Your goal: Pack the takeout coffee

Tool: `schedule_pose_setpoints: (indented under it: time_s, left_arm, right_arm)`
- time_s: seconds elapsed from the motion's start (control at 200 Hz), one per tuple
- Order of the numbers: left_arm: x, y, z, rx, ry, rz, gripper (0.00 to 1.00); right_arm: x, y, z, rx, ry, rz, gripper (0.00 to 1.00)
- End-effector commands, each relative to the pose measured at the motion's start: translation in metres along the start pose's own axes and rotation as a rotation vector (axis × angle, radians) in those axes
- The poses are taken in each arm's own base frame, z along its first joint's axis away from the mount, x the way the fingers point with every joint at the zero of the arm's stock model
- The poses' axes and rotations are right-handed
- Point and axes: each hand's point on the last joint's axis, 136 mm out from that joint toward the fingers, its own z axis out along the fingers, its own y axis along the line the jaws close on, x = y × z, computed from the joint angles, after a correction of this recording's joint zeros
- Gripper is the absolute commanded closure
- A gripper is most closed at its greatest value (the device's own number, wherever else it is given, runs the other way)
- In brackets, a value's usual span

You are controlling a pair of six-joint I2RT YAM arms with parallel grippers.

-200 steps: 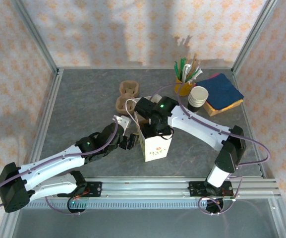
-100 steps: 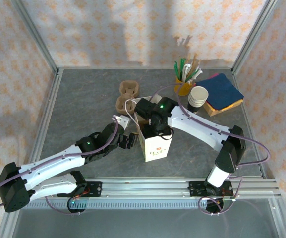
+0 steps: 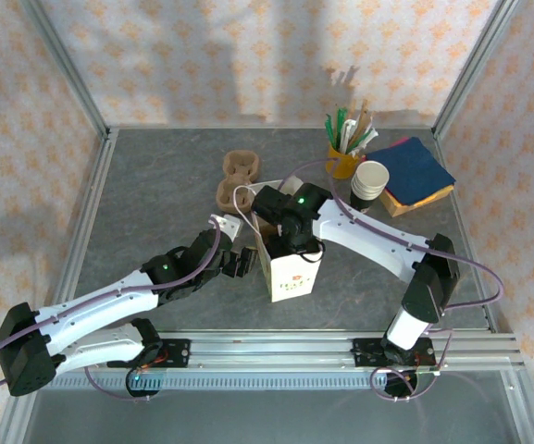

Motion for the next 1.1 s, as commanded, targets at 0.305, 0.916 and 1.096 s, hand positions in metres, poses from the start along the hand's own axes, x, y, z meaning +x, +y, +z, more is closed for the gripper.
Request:
schedule_pose_setpoints:
  time_s: [0.305, 0.916, 1.096]
  left_arm:
    - [-0.014, 0.005, -0.005, -0.042, -0.036, 0.018, 0.12]
    - [-0.018, 0.008, -0.01, -0.052, -0.059, 0.012, 0.11]
    - [-0.017, 0.008, -0.009, -0.052, -0.056, 0.013, 0.12]
  right_arm:
    - [0.01, -0.008, 0.002, 0.035, 0.018, -0.026, 0.48]
    - [0.011, -0.013, 0.004, 0.054, 0.016, -0.016, 0.48]
    - [0.011, -0.013, 0.003, 0.052, 0.01, -0.014, 0.48]
